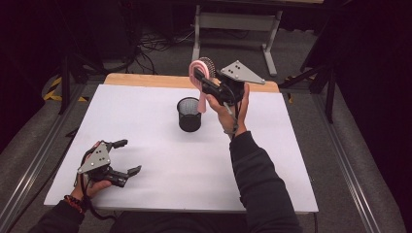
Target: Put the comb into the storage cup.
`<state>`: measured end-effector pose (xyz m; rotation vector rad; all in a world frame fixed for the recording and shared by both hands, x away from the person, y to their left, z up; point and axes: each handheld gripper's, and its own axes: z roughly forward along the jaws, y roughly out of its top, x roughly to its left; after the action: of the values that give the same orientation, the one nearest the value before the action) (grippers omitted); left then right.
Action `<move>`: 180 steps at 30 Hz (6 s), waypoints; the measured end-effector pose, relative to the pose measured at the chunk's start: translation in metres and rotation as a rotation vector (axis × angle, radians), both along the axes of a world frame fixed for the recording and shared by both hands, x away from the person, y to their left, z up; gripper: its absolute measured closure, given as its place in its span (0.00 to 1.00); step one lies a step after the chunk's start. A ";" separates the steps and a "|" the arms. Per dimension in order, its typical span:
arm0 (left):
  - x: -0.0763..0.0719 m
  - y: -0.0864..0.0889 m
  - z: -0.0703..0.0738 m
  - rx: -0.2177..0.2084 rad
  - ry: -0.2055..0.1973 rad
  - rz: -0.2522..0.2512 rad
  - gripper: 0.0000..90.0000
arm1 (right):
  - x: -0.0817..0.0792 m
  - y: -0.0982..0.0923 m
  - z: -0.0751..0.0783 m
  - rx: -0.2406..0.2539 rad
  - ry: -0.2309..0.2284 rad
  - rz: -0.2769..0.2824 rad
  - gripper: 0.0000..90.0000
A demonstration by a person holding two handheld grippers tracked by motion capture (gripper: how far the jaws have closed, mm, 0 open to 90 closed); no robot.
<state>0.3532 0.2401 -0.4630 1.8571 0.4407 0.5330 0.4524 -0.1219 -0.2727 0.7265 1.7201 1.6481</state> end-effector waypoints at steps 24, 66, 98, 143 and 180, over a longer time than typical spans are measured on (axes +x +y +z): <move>-0.003 0.003 0.002 -0.011 -0.013 0.009 0.03 | 0.037 0.036 -0.031 0.031 0.064 -0.056 0.70; -0.006 0.002 0.003 0.027 -0.018 0.037 0.05 | 0.050 0.026 -0.103 -0.048 0.171 -0.179 0.60; -0.004 0.016 0.009 -0.047 -0.004 0.064 0.05 | 0.046 0.005 -0.083 -0.180 0.106 -0.293 0.28; -0.005 0.008 0.008 -0.005 -0.013 0.070 0.05 | 0.019 0.012 -0.062 -0.290 0.016 -0.246 0.24; -0.007 0.002 0.006 0.029 -0.022 0.062 0.05 | -0.008 0.008 -0.085 -0.299 -0.020 -0.215 0.04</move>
<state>0.3464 0.2420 -0.4569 1.8678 0.4795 0.6043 0.4444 -0.1140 -0.3573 0.7185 1.7572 1.2172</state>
